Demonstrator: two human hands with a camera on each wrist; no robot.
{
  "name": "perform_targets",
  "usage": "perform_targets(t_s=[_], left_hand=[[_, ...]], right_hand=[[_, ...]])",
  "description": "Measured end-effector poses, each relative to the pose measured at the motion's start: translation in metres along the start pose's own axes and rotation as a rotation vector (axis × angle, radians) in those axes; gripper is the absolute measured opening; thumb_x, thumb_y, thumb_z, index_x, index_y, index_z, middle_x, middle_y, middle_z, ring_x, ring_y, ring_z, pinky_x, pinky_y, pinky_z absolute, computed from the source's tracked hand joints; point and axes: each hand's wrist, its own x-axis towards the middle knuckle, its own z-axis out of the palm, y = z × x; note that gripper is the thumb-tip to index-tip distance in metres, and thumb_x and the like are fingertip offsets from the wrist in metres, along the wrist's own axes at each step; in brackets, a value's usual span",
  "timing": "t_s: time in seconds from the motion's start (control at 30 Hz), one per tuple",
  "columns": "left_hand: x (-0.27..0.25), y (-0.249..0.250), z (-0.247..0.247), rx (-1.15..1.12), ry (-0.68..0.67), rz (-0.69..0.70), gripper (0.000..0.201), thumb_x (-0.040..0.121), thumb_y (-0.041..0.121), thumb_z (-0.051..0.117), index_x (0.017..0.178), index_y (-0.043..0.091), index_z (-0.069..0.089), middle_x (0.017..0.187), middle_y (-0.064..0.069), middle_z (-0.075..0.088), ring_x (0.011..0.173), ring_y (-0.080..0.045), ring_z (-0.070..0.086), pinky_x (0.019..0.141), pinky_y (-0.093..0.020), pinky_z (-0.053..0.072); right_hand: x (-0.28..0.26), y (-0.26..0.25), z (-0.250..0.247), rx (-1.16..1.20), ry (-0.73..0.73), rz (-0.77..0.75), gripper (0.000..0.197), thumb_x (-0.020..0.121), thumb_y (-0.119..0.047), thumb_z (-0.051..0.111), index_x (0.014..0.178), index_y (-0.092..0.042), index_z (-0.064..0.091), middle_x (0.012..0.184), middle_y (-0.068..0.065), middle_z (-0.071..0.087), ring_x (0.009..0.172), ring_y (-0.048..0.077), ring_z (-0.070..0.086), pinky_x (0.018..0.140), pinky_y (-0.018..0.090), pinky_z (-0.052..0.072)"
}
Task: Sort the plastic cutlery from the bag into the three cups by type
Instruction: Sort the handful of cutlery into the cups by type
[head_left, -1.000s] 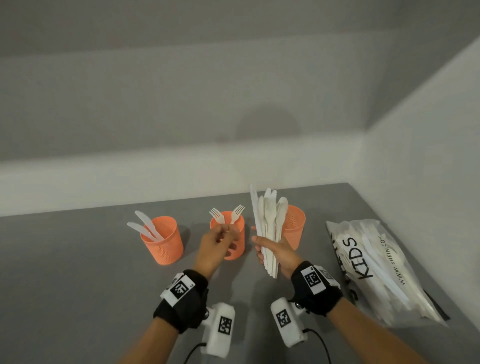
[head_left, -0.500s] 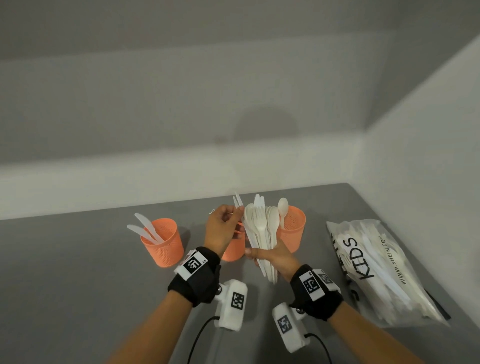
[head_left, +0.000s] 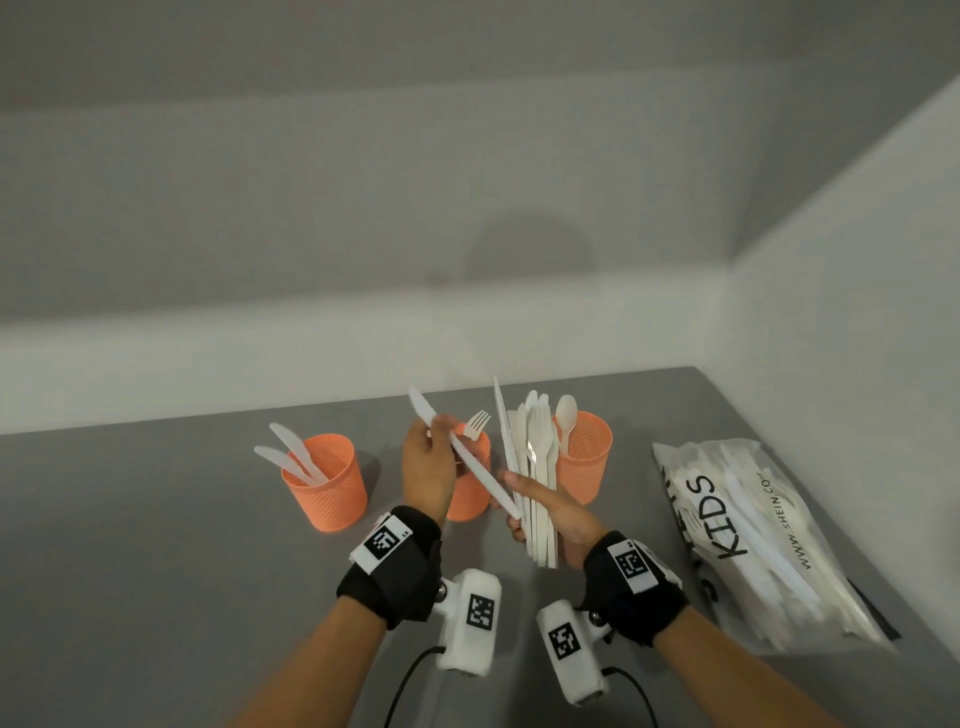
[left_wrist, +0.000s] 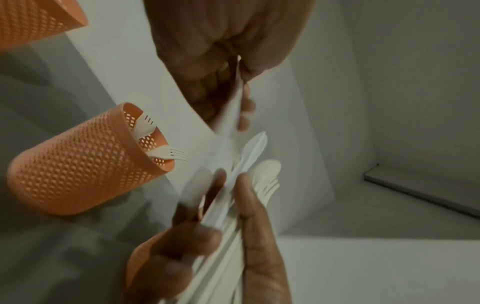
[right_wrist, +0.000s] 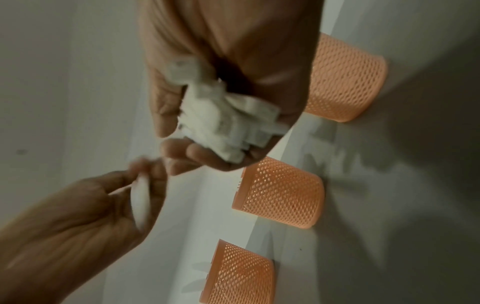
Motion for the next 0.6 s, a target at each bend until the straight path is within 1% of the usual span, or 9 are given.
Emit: perform_targets(t_s=[0.07,0.1,0.13,0.2,0.27,0.37,0.43,0.53,0.6], left_hand=[[0.003,0.003,-0.002,0.012,0.032,0.027,0.024,0.098,0.016,0.038,0.078,0.016,0.051,0.058,-0.003,0.045,0.043,-0.009,0.047,0.049,-0.026,0.044],[0.003,0.004,-0.003,0.045,0.022,0.032,0.022,0.097,0.016,0.041,0.078,0.016,0.052,0.056,-0.001,0.041,0.037,-0.004,0.042,0.041,-0.020,0.037],[0.002,0.005,-0.002,0.082,-0.002,0.037,0.019,0.095,0.018,0.046,0.079,0.016,0.054,0.056,0.001,0.041,0.036,-0.002,0.039,0.039,-0.018,0.033],[-0.002,0.005,0.000,0.142,-0.078,0.032,0.013,0.091,0.024,0.056,0.084,0.014,0.059,0.057,0.004,0.047,0.044,-0.004,0.041,0.044,-0.017,0.032],[-0.005,0.002,0.002,0.160,-0.117,0.011,0.015,0.087,0.028,0.063,0.081,0.015,0.060,0.058,0.006,0.051,0.048,-0.005,0.046,0.048,-0.019,0.034],[-0.005,-0.001,0.005,0.168,-0.119,-0.010,0.017,0.087,0.022,0.062,0.073,0.015,0.056,0.064,0.000,0.059,0.055,-0.011,0.056,0.054,-0.024,0.044],[-0.004,-0.003,0.004,0.163,-0.088,-0.010,0.015,0.091,0.018,0.056,0.079,0.009,0.058,0.073,-0.008,0.063,0.064,-0.018,0.059,0.061,-0.028,0.048],[-0.002,-0.009,0.001,0.150,-0.031,0.008,0.022,0.094,0.019,0.051,0.093,0.000,0.061,0.084,-0.018,0.067,0.076,-0.028,0.065,0.074,-0.038,0.052],[-0.003,-0.012,-0.001,0.139,-0.073,0.020,0.019,0.093,0.017,0.052,0.099,0.001,0.061,0.088,-0.016,0.068,0.079,-0.026,0.067,0.074,-0.034,0.054]], right_hand=[[-0.002,0.000,-0.002,0.032,0.000,0.030,0.017,0.089,-0.026,0.058,0.098,-0.013,0.060,0.079,0.006,0.066,0.049,0.009,0.052,0.048,0.020,0.045],[-0.003,0.000,-0.002,0.035,-0.008,0.040,0.016,0.089,-0.025,0.057,0.099,-0.014,0.060,0.078,0.004,0.067,0.049,0.009,0.051,0.048,0.020,0.045],[-0.004,0.000,-0.002,0.021,-0.019,0.045,0.016,0.089,-0.025,0.057,0.100,-0.013,0.060,0.075,0.002,0.067,0.048,0.009,0.051,0.049,0.020,0.045],[-0.005,0.000,-0.001,-0.033,-0.045,0.049,0.023,0.088,-0.027,0.057,0.105,-0.011,0.059,0.071,0.000,0.067,0.050,0.009,0.053,0.050,0.021,0.046],[-0.005,0.000,0.002,-0.081,-0.077,0.055,0.025,0.088,-0.028,0.058,0.107,-0.012,0.060,0.073,0.001,0.068,0.052,0.010,0.055,0.051,0.021,0.047],[-0.004,-0.001,0.006,-0.110,-0.124,0.049,0.022,0.089,-0.031,0.058,0.105,-0.016,0.061,0.083,0.004,0.071,0.059,0.011,0.062,0.056,0.022,0.050],[-0.005,-0.002,0.008,-0.108,-0.135,0.036,0.018,0.093,-0.027,0.053,0.106,-0.018,0.060,0.089,0.005,0.072,0.066,0.013,0.066,0.061,0.023,0.053],[-0.005,-0.003,0.010,-0.086,-0.088,0.010,0.015,0.094,-0.020,0.050,0.102,-0.016,0.061,0.087,0.005,0.073,0.066,0.013,0.067,0.060,0.022,0.054],[-0.004,-0.002,0.011,-0.089,-0.067,0.003,0.013,0.094,-0.018,0.050,0.098,-0.015,0.062,0.082,0.004,0.074,0.065,0.014,0.067,0.060,0.022,0.054]])
